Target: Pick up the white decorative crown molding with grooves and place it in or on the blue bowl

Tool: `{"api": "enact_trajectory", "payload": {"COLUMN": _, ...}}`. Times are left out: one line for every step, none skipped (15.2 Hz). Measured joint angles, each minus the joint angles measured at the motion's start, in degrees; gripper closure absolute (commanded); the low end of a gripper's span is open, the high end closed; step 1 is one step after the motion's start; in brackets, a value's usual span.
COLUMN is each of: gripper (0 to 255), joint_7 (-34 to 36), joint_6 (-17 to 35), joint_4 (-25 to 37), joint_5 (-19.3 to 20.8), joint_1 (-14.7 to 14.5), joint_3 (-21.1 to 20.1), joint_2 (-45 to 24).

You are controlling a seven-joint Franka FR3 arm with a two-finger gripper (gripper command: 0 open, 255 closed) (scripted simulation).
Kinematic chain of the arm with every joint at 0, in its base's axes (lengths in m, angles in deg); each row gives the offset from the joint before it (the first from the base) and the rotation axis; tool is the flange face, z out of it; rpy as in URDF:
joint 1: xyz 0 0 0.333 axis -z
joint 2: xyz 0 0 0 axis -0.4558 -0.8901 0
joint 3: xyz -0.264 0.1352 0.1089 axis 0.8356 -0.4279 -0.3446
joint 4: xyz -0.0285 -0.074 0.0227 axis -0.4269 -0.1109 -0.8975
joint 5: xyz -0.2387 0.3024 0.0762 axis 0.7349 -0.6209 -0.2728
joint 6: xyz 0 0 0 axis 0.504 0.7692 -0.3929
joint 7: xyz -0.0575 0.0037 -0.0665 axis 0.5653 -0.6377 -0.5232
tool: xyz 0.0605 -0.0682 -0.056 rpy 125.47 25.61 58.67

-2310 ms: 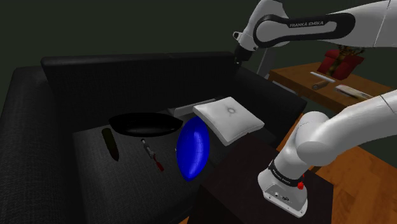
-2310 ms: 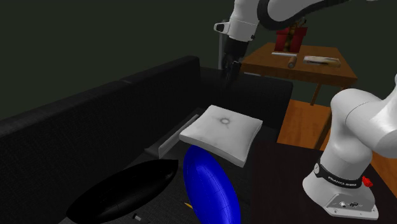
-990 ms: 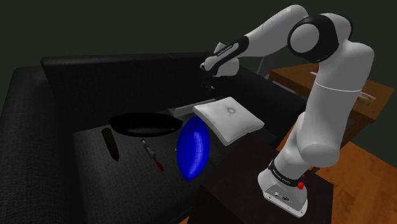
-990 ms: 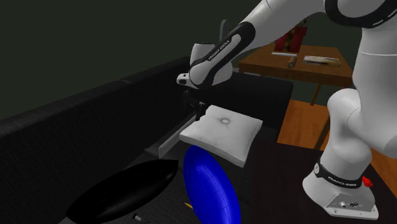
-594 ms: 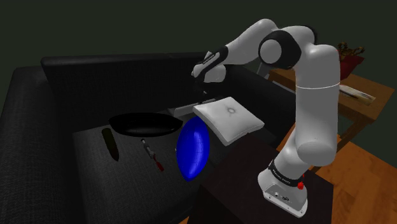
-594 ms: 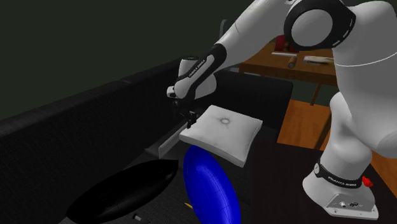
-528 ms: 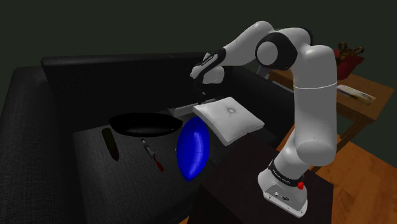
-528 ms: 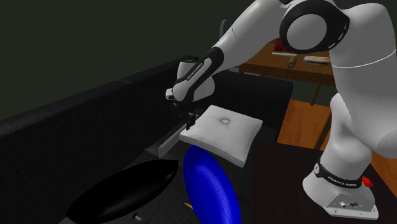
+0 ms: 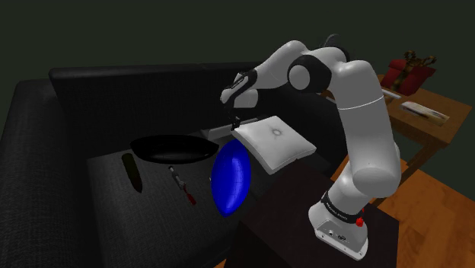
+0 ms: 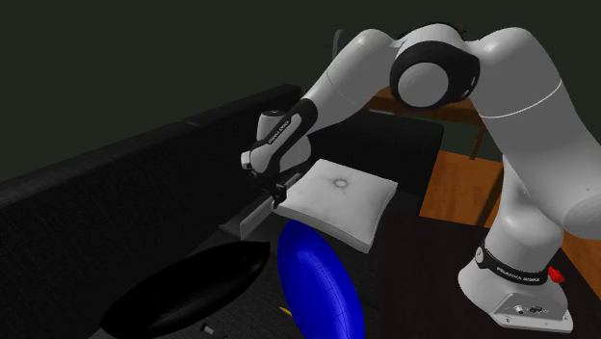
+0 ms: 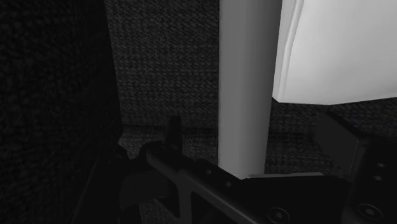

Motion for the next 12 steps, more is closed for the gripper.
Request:
{"api": "enact_trajectory", "payload": {"gripper": 0, "joint_7": -0.1, "joint_6": 0.3, "joint_4": 0.6, "joint_5": -0.2, "joint_1": 0.2, "joint_3": -0.3, "joint_2": -0.9}}
{"api": "enact_trajectory", "payload": {"gripper": 0, "joint_7": -0.3, "joint_6": 0.8, "joint_4": 0.6, "joint_5": -0.4, "joint_1": 0.4, "joint_3": -0.5, "joint_2": -1.3}}
{"api": "enact_trajectory", "payload": {"gripper": 0, "joint_7": -0.3, "joint_6": 1.1, "joint_4": 1.3, "joint_5": -0.6, "joint_1": 0.5, "joint_3": -0.8, "joint_2": -2.3}}
{"api": "enact_trajectory", "payload": {"gripper": 0, "joint_7": -0.4, "joint_6": 1.3, "joint_4": 1.6, "joint_5": -0.7, "joint_1": 0.7, "joint_3": -1.0, "joint_2": -2.8}}
{"api": "enact_trajectory", "payload": {"gripper": 0, "joint_7": -0.5, "joint_6": 1.4, "joint_4": 1.7, "joint_5": -0.8, "joint_1": 0.8, "joint_3": -1.1, "joint_2": -3.1}}
{"api": "enact_trajectory", "payload": {"gripper": 0, "joint_7": -0.6, "joint_6": 1.5, "joint_4": 1.8, "joint_5": -0.9, "joint_1": 0.9, "joint_3": -1.2, "joint_2": -3.2}}
{"api": "enact_trajectory", "payload": {"gripper": 0, "joint_7": -0.6, "joint_6": 1.6, "joint_4": 1.8, "joint_5": -0.9, "joint_1": 0.9, "joint_3": -1.2, "joint_2": -3.3}}
{"api": "enact_trajectory", "payload": {"gripper": 0, "joint_7": -0.6, "joint_6": 1.6, "joint_4": 1.9, "joint_5": -0.9, "joint_1": 0.9, "joint_3": -1.2, "joint_2": -3.3}}
{"api": "enact_trajectory", "payload": {"gripper": 0, "joint_7": -0.6, "joint_6": 1.6, "joint_4": 1.9, "joint_5": -0.9, "joint_1": 0.9, "joint_3": -1.2, "joint_2": -3.3}}
{"api": "enact_trajectory", "payload": {"gripper": 0, "joint_7": -0.6, "joint_6": 1.6, "joint_4": 1.9, "joint_5": -0.9, "joint_1": 0.9, "joint_3": -1.2, "joint_2": -3.3}}
{"api": "enact_trajectory", "payload": {"gripper": 255, "joint_7": -0.6, "joint_6": 1.6, "joint_4": 1.9, "joint_5": -0.9, "joint_1": 1.0, "joint_3": -1.2, "joint_2": -3.3}}
{"api": "enact_trajectory", "payload": {"gripper": 255, "joint_7": -0.6, "joint_6": 1.6, "joint_4": 1.9, "joint_5": -0.9, "joint_1": 1.0, "joint_3": -1.2, "joint_2": -3.3}}
